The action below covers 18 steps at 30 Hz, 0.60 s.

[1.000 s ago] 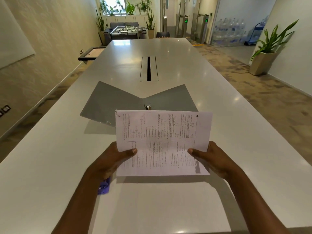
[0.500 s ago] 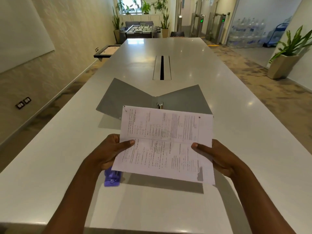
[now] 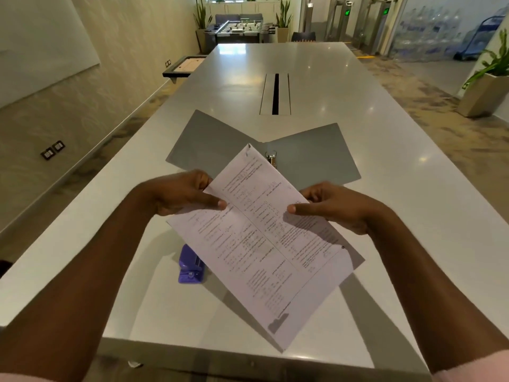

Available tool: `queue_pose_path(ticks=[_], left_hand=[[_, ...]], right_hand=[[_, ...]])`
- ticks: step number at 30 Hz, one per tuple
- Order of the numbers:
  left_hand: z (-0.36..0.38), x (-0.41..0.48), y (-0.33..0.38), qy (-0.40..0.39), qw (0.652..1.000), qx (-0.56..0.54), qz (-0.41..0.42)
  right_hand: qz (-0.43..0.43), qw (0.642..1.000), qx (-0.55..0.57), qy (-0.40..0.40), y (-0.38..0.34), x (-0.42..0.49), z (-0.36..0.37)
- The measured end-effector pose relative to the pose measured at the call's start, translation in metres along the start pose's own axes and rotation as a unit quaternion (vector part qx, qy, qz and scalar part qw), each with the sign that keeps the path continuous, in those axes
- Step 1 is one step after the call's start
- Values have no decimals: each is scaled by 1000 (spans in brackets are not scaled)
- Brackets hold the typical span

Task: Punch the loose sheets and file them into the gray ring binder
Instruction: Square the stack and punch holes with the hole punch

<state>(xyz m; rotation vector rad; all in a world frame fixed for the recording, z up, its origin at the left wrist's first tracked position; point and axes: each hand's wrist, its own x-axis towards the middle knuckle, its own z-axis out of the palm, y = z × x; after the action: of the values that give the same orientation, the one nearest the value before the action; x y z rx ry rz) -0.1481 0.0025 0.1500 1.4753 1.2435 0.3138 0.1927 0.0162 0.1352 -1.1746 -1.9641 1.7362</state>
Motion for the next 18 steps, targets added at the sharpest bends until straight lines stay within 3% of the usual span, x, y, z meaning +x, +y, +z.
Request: queue_pose_path(ticks=[11, 18], left_hand=[[-3, 4, 9, -27, 995, 80, -51], [-4, 3, -14, 125, 990, 70, 9]], right_hand=[[12, 997, 38, 71, 32, 3, 40], [43, 987, 93, 124, 58, 6, 60]])
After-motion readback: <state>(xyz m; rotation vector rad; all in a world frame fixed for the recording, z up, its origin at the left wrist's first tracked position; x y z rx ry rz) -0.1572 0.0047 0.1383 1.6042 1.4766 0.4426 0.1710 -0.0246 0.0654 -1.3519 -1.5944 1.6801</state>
